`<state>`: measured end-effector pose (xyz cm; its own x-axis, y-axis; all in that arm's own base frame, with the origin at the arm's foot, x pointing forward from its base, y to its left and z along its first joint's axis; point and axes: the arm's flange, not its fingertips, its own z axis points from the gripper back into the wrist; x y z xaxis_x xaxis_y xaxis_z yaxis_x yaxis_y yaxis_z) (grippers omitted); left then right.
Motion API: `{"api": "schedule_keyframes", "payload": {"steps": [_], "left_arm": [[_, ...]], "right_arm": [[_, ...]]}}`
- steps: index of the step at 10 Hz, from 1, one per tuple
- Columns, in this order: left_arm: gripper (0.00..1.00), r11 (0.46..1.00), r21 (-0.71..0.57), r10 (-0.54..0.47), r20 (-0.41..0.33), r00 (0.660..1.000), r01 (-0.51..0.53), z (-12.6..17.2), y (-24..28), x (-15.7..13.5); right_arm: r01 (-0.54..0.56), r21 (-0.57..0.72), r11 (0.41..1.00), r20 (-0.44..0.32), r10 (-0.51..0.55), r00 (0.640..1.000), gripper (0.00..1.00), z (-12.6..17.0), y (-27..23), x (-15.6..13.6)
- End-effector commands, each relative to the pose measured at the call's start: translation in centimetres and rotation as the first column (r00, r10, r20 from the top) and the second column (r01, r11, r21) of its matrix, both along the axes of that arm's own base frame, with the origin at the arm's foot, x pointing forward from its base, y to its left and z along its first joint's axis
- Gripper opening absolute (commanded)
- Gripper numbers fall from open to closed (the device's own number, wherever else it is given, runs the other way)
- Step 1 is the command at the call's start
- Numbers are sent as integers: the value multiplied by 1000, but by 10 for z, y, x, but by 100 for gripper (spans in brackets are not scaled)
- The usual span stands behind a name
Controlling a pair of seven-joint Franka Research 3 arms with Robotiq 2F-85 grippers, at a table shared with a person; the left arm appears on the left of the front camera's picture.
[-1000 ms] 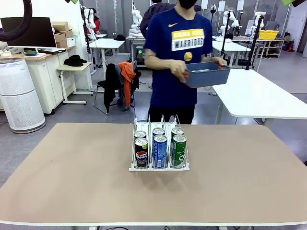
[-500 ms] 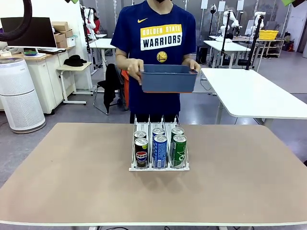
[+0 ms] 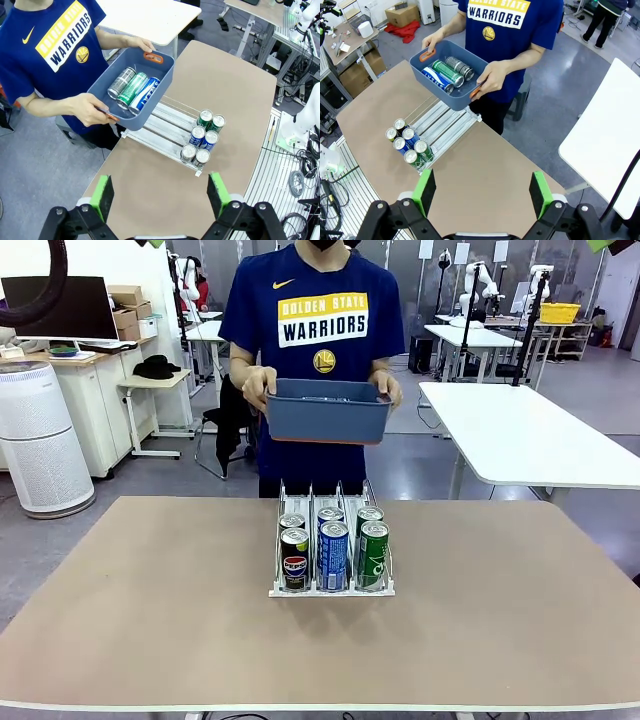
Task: Fill the beverage cans into the dispenser.
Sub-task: Pick up the Pepsi coke handed by the human.
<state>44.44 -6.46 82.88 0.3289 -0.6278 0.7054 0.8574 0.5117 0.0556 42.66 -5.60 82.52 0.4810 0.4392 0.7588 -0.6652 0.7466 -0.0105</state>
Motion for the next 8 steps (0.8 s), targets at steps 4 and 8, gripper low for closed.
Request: {"api": "schedule_keyframes", "payload": {"steps": [4,8], "left_arm": [[100,1000,-3,6,3,1000,-6,-1,1,-1],[100,1000,-3,6,3,1000,-6,-1,1,-1]], "right_arm": [[-4,1,1000,0,4,1000,100,0,1,-1],[-4,1,1000,0,4,1000,100,0,1,-1]]}}
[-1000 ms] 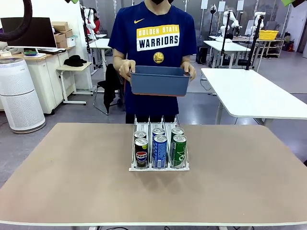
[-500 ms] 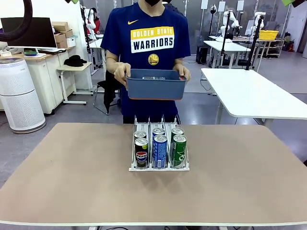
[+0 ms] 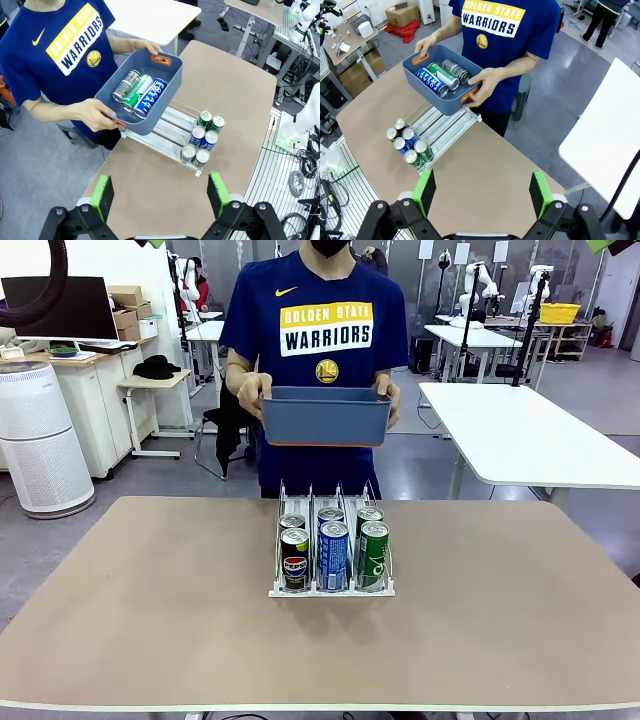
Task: Fill the beverage cans into the dispenser.
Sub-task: Pick up the Pepsi coke handed by the human.
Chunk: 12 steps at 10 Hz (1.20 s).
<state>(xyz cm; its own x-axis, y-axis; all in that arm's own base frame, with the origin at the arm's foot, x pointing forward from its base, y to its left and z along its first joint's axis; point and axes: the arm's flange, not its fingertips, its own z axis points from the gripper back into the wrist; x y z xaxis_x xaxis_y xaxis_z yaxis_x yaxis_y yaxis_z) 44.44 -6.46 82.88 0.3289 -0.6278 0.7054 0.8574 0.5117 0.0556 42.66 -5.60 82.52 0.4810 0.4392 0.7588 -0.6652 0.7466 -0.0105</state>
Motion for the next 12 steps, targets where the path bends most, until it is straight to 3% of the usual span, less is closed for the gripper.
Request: {"api": "schedule_keyframes", "payload": {"steps": [1,12], "left_arm": [[100,1000,-3,6,3,1000,-6,-1,1,-1],[100,1000,-3,6,3,1000,-6,-1,1,-1]], "right_arm": [[-4,1,1000,0,4,1000,100,0,1,-1],[-4,1,1000,0,4,1000,100,0,1,-1]]}}
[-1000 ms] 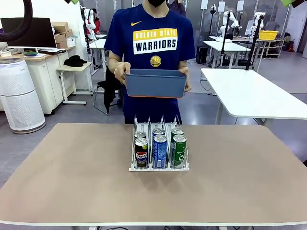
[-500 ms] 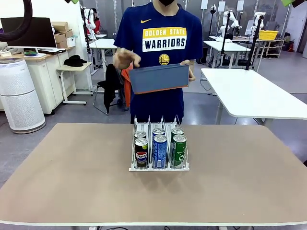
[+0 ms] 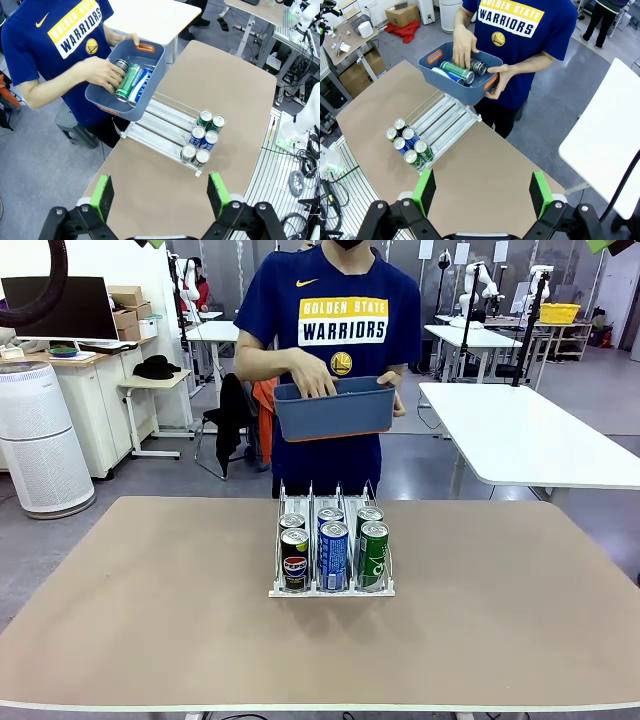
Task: Fill the beverage cans into the dispenser.
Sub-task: Pick up the Pepsi coke handed by the human.
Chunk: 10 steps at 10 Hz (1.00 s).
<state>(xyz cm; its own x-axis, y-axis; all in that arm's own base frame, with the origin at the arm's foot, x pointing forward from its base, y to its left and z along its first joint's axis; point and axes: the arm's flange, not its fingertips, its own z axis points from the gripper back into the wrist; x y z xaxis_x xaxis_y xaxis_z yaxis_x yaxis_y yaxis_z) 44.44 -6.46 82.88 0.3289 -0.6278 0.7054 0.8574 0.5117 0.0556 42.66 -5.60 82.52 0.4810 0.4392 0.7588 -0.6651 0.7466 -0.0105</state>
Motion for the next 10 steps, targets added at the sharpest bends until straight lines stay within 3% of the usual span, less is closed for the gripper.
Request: {"api": "schedule_keyframes", "payload": {"steps": [1,10], "left_arm": [[100,1000,-3,6,3,1000,-6,-1,1,-1],[100,1000,-3,6,3,1000,-6,-1,1,-1]], "right_arm": [[-4,1,1000,0,4,1000,100,0,1,-1],[-4,1,1000,0,4,1000,100,0,1,-1]]}}
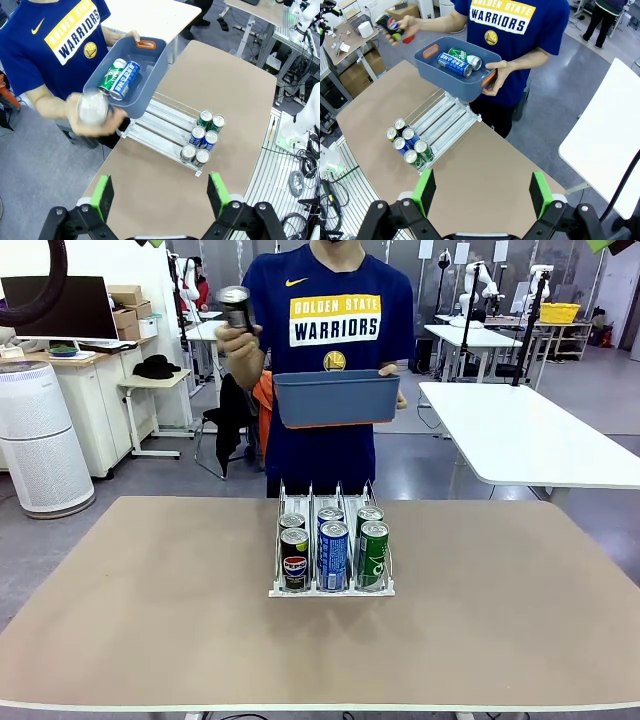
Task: Fill the beverage cans into the dispenser.
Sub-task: Pick up the Pepsi coke handed by the human.
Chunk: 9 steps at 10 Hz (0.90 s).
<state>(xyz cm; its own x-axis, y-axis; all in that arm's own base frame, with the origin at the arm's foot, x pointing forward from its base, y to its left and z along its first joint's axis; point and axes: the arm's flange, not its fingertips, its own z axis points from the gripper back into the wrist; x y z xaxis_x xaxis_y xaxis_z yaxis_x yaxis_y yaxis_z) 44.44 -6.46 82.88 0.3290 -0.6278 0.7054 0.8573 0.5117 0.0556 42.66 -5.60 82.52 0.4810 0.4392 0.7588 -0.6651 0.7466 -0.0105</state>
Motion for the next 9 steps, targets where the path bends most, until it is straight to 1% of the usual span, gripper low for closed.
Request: {"api": "schedule_keyframes", "payload": {"steps": [1,9], "left_arm": [[100,1000,-3,6,3,1000,-6,-1,1,-1],[100,1000,-3,6,3,1000,-6,-1,1,-1]], "right_arm": [[-4,1,1000,0,4,1000,100,0,1,-1],[-4,1,1000,0,4,1000,100,0,1,-1]]}}
